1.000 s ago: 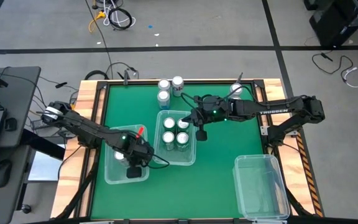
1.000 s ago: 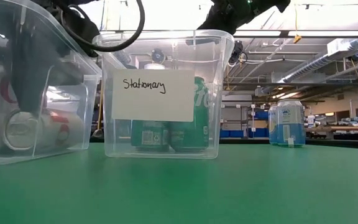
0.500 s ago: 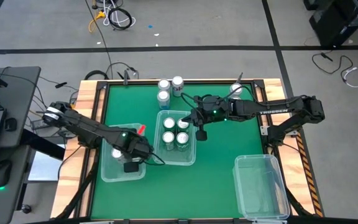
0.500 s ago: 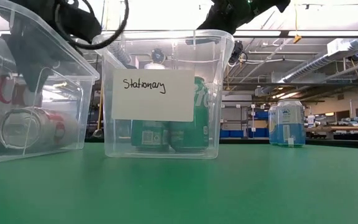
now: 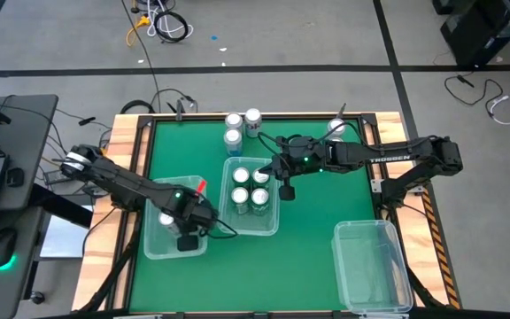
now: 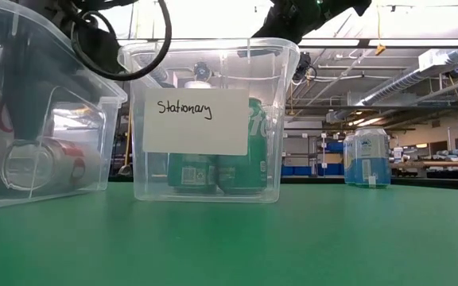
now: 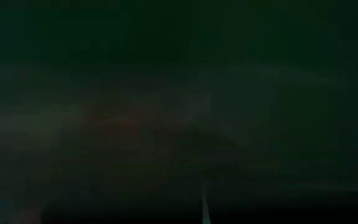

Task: Sort soda cans
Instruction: Put the silver soda can into the button left bin

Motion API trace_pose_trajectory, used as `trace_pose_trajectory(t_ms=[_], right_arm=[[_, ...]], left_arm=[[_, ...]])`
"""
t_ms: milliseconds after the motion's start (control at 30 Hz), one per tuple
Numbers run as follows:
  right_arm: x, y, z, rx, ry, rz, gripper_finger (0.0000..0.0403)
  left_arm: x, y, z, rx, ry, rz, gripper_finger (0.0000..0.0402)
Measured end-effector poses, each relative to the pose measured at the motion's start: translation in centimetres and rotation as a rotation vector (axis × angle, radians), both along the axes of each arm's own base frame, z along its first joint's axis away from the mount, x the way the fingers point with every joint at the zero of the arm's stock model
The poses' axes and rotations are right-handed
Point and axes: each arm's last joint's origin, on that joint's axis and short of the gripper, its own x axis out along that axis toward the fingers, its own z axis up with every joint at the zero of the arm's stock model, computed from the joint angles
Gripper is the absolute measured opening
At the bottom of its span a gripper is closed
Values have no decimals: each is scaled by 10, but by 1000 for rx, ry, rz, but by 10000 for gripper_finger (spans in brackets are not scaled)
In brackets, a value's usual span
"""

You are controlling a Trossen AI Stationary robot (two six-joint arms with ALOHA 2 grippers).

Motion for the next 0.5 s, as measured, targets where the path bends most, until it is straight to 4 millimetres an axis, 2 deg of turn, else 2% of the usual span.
trace_pose_trajectory(t_ms=[200, 500], right_arm=[[0, 0, 0, 0, -1, 0, 0], [0, 0, 0, -1, -2, 0, 0]], left_arm=[[3, -1, -7, -32, -56, 11, 1], [-1, 1, -8, 43, -26, 31, 1]])
